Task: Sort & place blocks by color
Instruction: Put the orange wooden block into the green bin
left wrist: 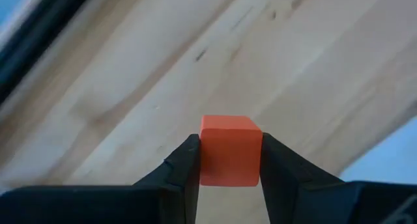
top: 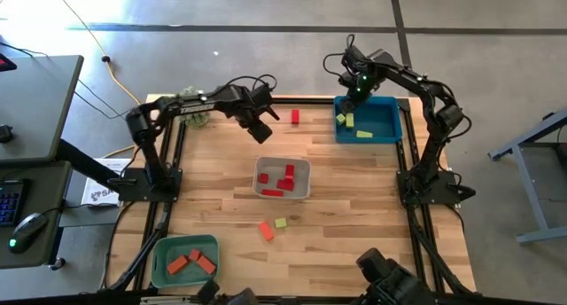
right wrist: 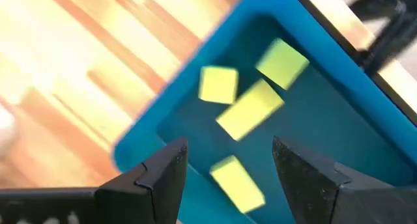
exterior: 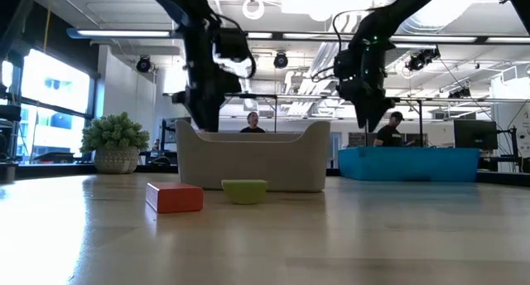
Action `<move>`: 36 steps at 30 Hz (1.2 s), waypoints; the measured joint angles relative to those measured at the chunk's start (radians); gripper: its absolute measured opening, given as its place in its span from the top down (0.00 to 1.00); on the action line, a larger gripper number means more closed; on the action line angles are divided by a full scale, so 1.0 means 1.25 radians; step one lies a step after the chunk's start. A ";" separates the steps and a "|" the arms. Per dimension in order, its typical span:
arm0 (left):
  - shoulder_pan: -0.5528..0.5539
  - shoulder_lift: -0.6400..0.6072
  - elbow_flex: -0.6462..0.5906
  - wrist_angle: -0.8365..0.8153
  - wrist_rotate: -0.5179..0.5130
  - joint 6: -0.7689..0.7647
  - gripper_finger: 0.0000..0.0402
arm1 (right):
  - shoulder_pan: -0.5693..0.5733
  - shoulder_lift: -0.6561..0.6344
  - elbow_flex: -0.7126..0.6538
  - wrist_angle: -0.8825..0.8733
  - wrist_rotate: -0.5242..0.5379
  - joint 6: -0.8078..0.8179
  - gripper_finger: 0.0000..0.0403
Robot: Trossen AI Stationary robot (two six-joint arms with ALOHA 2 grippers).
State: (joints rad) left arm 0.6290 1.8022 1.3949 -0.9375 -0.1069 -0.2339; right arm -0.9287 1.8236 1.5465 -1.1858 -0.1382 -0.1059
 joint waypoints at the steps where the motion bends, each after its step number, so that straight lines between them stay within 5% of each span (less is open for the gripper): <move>1: -0.005 -0.016 0.000 -0.010 -0.005 -0.009 0.76 | 0.000 0.000 0.009 -0.002 -0.017 0.001 0.47; 20: -0.238 -0.288 0.000 -0.353 0.028 -0.199 0.76 | 0.092 0.000 0.134 -0.006 -0.221 -0.084 0.47; 28: -0.433 -0.362 -0.063 -0.365 0.080 -0.260 0.75 | 0.180 0.000 0.183 -0.075 -0.231 -0.054 0.47; 36: -0.687 -0.440 -0.141 -0.352 0.082 -0.490 0.75 | 0.304 0.000 0.190 -0.081 -0.231 -0.004 0.47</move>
State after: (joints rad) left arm -0.2302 1.2522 1.2187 -1.3772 -0.0049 -0.8469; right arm -0.5487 1.8233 1.7836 -1.2869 -0.4267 -0.1107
